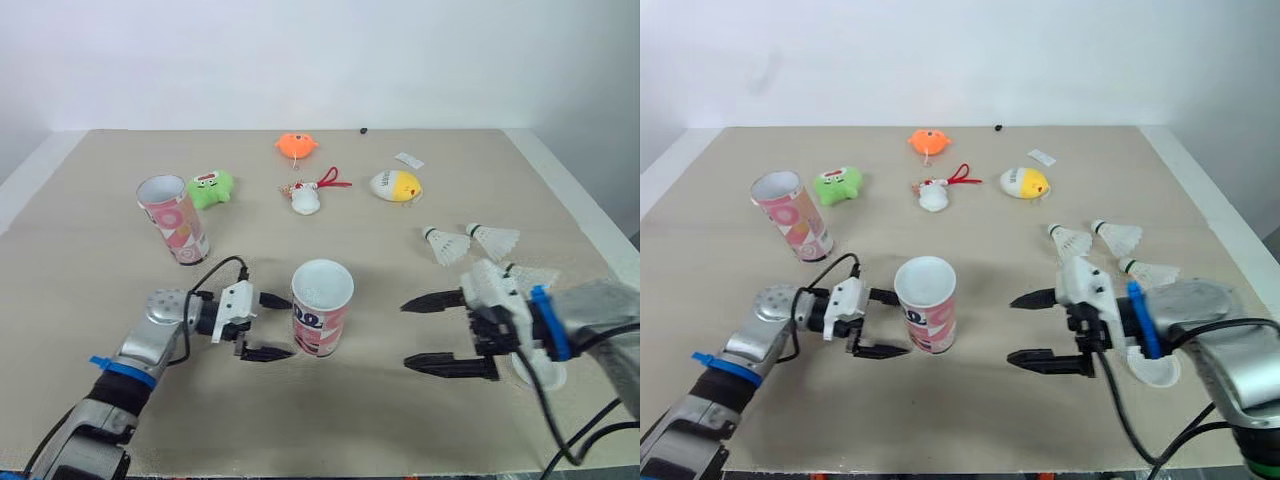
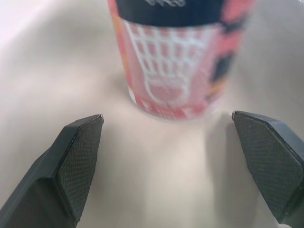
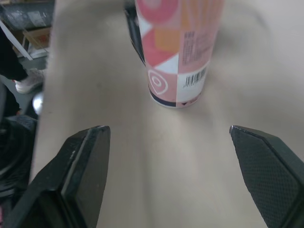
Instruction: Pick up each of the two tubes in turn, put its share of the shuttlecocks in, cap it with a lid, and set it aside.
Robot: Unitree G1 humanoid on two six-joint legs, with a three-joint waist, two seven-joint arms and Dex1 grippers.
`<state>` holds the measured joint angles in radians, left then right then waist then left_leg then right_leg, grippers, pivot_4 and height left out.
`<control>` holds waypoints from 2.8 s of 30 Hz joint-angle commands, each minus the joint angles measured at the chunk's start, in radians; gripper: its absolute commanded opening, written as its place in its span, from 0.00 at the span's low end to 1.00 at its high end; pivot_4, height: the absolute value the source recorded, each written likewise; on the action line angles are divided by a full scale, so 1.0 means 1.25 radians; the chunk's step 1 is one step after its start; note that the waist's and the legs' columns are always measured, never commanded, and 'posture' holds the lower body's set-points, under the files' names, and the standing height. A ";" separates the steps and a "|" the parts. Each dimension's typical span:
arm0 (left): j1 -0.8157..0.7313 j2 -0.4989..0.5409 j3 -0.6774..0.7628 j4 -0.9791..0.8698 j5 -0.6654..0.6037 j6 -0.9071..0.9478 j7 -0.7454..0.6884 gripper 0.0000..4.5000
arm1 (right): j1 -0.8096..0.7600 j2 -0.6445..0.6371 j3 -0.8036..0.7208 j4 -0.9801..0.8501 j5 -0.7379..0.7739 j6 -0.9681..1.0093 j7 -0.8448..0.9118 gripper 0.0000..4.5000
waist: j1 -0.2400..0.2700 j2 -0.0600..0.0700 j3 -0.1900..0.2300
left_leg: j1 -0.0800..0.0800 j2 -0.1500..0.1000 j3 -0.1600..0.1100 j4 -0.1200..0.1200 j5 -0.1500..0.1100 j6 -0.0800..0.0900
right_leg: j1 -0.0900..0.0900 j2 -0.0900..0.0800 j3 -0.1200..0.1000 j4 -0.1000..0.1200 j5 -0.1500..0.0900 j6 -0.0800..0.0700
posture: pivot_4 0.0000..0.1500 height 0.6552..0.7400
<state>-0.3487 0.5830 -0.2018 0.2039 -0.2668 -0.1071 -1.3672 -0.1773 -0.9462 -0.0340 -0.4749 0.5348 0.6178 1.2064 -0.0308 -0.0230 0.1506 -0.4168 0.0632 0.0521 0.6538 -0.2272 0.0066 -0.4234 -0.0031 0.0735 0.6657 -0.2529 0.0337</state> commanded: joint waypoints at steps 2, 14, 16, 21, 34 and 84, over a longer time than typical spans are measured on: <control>0.067 0.067 0.067 -0.145 -0.066 0.063 0.007 1.00 | -0.049 0.072 0.082 0.067 -0.073 -0.053 -0.061 0.98 | -0.002 -0.003 0.003 | -0.001 0.001 0.000 0.000 0.000 0.000 | 0.000 0.000 0.000 0.000 0.000 0.000 | 1.00 0.91; 0.135 0.135 0.172 -0.437 -0.288 0.342 0.081 1.00 | -0.138 0.241 0.215 0.182 -0.124 -0.104 -0.081 0.98 | 0.006 -0.005 0.005 | -0.005 -0.001 -0.001 0.001 0.000 -0.002 | -0.002 -0.001 -0.001 0.000 0.000 0.000 | 1.00 0.91; 0.125 0.137 0.178 -0.464 -0.307 0.367 0.094 1.00 | -0.143 0.256 0.233 0.193 -0.131 -0.113 -0.076 0.98 | 0.006 -0.005 0.005 | -0.004 -0.001 -0.001 0.001 0.000 -0.002 | -0.002 -0.001 -0.001 0.000 0.000 0.000 | 1.00 0.91; 0.127 0.160 0.189 -0.482 -0.308 0.383 0.090 1.00 | -0.153 0.276 0.259 0.215 -0.148 -0.131 -0.063 0.98 | 0.006 -0.005 0.005 | -0.004 0.000 -0.001 0.001 0.000 -0.002 | -0.002 0.000 -0.001 0.000 0.000 0.000 | 1.00 0.91; 0.158 0.196 0.214 -0.464 -0.292 0.369 0.081 1.00 | -0.217 0.362 0.288 0.283 -0.138 -0.147 -0.030 0.98 | 0.006 -0.005 0.005 | -0.004 0.000 -0.001 0.001 0.001 -0.003 | -0.002 0.001 -0.001 0.001 0.001 -0.001 | 1.00 0.91; -0.143 -0.233 0.034 -0.304 -0.173 0.389 0.347 1.00 | -0.382 0.091 -0.428 1.227 -0.151 -0.410 -0.706 0.55 | -0.012 0.000 0.005 | -0.002 -0.008 0.001 0.003 0.003 -0.003 | 0.001 -0.003 0.007 0.000 0.007 0.003 | 1.00 0.91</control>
<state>-0.5087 0.2930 -0.1606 -0.1344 -0.4712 0.3791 -0.9386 -0.6361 -0.8210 -0.5614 1.0631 0.3455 0.1310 0.3220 -0.0453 -0.0224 0.1565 -0.4189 0.0531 0.0539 0.6573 -0.2239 0.0028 -0.4218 -0.0073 0.0827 0.6660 -0.2440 0.0379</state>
